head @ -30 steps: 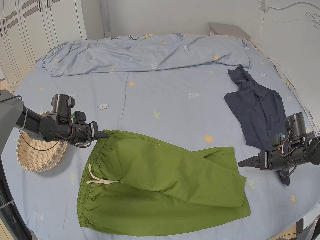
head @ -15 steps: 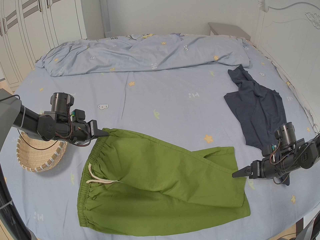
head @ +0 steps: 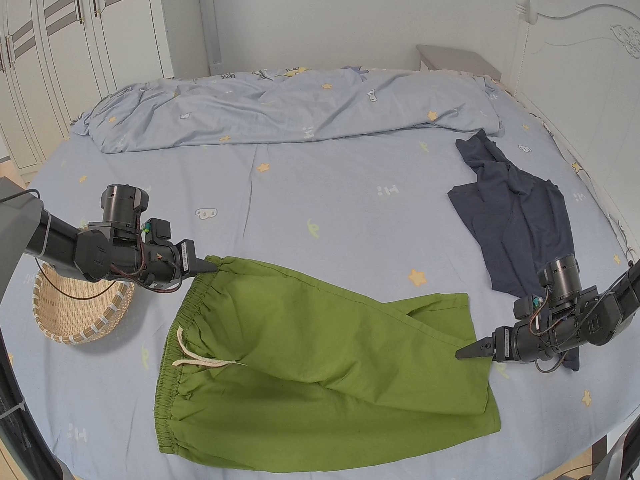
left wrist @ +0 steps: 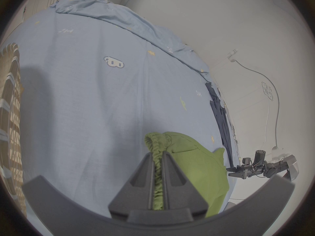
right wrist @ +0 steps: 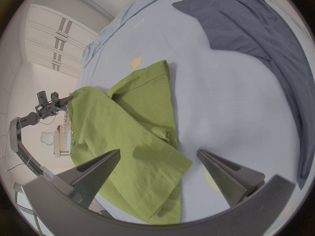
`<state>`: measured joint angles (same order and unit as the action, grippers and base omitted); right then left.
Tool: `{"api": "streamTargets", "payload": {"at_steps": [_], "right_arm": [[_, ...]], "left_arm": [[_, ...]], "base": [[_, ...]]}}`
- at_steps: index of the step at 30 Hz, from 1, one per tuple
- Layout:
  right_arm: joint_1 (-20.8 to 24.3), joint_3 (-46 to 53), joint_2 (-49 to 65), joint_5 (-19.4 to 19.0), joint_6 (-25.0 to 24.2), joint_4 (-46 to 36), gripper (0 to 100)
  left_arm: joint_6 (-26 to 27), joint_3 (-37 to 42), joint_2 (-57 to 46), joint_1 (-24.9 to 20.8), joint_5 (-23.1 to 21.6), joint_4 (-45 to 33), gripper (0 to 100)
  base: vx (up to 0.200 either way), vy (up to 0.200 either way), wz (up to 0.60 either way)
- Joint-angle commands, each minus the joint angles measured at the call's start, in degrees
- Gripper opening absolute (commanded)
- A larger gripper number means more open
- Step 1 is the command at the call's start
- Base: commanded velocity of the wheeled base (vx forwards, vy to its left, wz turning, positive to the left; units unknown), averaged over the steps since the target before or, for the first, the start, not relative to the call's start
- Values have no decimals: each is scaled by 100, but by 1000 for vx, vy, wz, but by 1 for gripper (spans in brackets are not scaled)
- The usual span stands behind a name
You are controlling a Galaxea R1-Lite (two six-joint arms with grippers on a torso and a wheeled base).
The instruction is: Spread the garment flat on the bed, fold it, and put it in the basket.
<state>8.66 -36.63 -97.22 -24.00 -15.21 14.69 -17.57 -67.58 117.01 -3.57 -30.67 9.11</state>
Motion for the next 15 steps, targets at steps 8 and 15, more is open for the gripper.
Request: {"api": "streamTargets", "payload": {"at_steps": [8, 15], "right_arm": [[-162, 288, -113, -641, -210, 605, 100], [-259, 332, -122, -649, -201, 755, 100]], "left_arm": [[-1, 0, -2, -3, -9, 12, 0], [-1, 0, -11, -3, -9, 3, 0]], "base": [[0, 0, 0], [0, 0, 0]]}}
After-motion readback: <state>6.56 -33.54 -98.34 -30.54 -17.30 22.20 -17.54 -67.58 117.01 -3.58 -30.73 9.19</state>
